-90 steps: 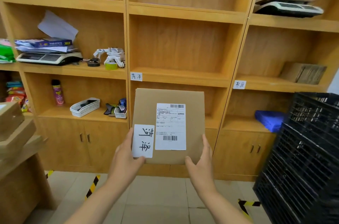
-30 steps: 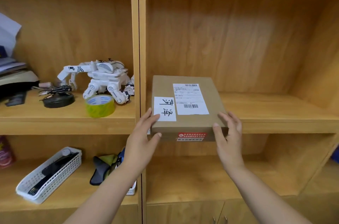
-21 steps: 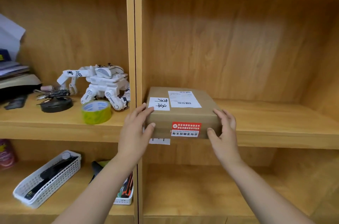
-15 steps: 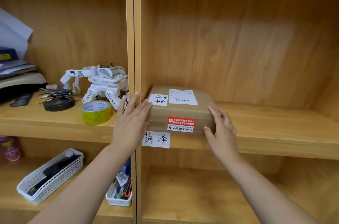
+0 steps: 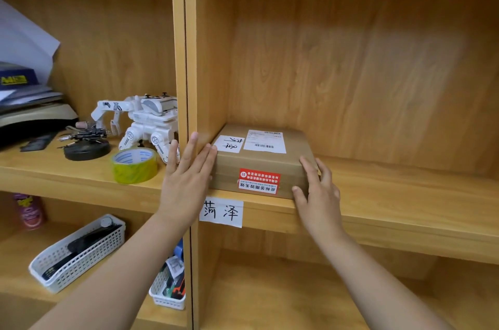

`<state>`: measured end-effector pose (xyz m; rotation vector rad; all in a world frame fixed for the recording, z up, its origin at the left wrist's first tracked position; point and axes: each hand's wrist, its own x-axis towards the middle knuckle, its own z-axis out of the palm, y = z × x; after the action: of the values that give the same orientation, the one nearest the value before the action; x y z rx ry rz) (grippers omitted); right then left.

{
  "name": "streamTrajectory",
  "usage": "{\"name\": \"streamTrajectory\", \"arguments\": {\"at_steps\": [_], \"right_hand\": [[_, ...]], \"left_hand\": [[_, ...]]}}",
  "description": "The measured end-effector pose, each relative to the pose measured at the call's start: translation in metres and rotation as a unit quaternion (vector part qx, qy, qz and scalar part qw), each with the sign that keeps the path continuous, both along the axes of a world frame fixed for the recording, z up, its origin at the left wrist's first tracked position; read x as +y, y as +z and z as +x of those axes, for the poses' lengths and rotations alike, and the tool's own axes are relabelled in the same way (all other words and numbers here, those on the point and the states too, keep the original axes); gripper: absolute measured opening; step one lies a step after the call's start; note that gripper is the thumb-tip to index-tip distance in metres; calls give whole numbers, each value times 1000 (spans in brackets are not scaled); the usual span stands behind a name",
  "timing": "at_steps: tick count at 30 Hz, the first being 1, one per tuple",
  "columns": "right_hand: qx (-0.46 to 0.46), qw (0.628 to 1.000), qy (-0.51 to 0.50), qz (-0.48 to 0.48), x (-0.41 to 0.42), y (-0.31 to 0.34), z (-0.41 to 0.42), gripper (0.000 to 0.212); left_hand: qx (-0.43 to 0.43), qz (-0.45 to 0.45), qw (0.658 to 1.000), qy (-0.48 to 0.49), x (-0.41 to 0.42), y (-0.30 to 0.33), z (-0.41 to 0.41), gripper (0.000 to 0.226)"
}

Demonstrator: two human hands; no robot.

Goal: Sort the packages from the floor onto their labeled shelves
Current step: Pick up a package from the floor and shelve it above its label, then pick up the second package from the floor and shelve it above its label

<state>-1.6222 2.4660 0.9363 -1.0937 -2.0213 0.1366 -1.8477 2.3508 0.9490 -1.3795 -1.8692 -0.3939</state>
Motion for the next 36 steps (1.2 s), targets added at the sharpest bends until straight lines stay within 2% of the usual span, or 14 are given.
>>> {"name": "streamTrajectory", "arguments": {"at_steps": [5, 9, 17, 22, 28, 32, 36], "right_hand": [[11, 1000, 15, -14, 1, 0, 3, 79], [22, 999, -2, -25, -6, -3, 6, 92], [12, 991, -116, -63, -38, -17, 37, 83], [4, 974, -212, -81, -73, -36, 69, 78], [-5, 946, -309, -103, -139, -63, 126, 78], [7, 919, -377, -113, -199, -82, 180, 72], [15, 877, -460, -134, -272, -93, 231, 67]], "left_hand": [[-12, 20, 1000, 3, 1, 1, 16, 58], [-2, 10, 997, -80, 5, 2, 31, 54], [-64, 0, 959, -275, 31, -9, 67, 51], [-74, -30, 910, -408, 43, -31, 102, 52], [-101, -114, 832, -533, 32, -63, 176, 52], [-135, -188, 768, -597, 6, -78, 243, 53], [-134, -236, 698, -663, -35, -83, 314, 52]]}}
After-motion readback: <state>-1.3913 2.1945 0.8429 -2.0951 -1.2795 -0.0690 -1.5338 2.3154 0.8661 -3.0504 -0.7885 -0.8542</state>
